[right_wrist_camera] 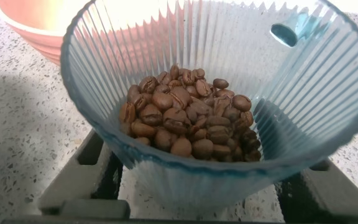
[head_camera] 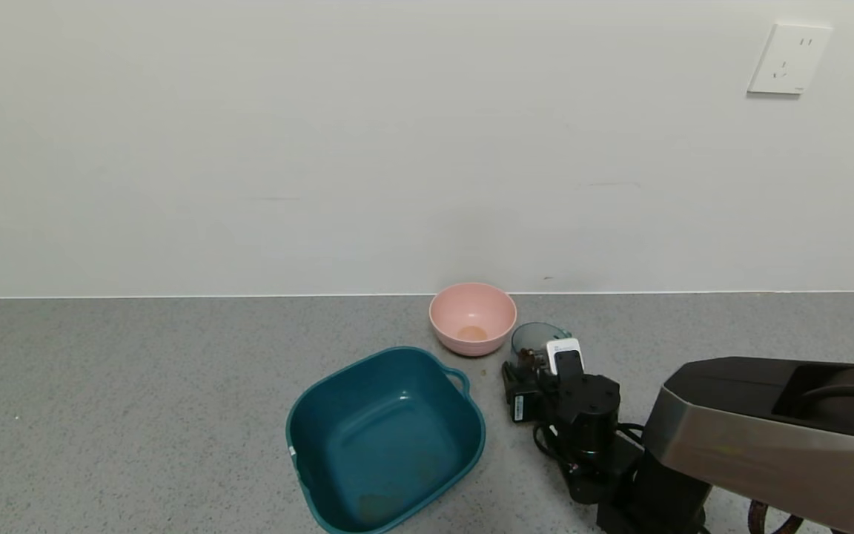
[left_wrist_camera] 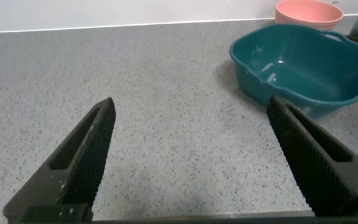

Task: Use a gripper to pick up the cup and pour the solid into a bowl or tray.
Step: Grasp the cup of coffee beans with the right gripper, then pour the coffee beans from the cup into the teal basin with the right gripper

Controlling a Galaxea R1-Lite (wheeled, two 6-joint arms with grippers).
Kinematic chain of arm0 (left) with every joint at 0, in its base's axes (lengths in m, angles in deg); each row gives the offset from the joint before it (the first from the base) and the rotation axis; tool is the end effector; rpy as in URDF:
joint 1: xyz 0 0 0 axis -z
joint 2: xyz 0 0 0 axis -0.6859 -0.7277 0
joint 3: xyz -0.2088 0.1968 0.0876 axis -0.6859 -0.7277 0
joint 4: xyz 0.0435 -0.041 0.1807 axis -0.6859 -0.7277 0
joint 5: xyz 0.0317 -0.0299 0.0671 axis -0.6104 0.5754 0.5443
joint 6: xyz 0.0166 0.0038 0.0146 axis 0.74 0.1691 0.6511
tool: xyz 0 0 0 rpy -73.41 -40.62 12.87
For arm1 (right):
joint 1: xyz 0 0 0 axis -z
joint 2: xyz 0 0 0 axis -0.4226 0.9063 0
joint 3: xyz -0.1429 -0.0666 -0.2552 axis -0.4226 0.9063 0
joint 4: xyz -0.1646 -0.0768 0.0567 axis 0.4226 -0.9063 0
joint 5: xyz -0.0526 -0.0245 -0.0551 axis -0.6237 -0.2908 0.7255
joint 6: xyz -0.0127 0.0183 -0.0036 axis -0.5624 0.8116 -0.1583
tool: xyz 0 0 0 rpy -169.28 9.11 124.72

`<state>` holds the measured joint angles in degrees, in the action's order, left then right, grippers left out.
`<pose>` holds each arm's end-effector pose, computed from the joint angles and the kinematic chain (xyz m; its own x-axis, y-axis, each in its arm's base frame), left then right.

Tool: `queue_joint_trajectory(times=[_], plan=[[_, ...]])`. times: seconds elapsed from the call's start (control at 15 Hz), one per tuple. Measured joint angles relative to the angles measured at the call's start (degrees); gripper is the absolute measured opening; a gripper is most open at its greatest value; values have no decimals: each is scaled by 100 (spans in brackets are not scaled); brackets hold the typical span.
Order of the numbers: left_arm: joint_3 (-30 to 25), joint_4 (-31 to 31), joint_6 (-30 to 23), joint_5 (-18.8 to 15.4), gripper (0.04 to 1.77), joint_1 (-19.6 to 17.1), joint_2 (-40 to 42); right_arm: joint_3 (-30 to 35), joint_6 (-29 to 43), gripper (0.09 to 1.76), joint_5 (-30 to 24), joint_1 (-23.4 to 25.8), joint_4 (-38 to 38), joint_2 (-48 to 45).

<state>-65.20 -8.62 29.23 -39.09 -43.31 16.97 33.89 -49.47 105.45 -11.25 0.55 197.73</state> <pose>-0.0230 0.0000 0.0761 1.0000 0.0001 0.0030 -0.0001 1.0000 0.0000 0.3251 0.2249 0.0044 0.9853 0.1261 -0.1156 -0.1264 0.9920 0.0052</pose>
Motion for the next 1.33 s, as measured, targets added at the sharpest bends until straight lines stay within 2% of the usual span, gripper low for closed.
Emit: queue_joint_trajectory(times=[0.67, 1.07, 1.33], plan=[[0, 0, 0, 0, 175, 0, 0, 91, -39, 136, -78, 13, -40, -112], [0, 0, 0, 0, 175, 0, 0, 507, -478, 136, -874, 179, -77, -783], [0, 0, 0, 0, 175, 0, 0, 858, -991, 136, -1521, 312, -400, -1306]])
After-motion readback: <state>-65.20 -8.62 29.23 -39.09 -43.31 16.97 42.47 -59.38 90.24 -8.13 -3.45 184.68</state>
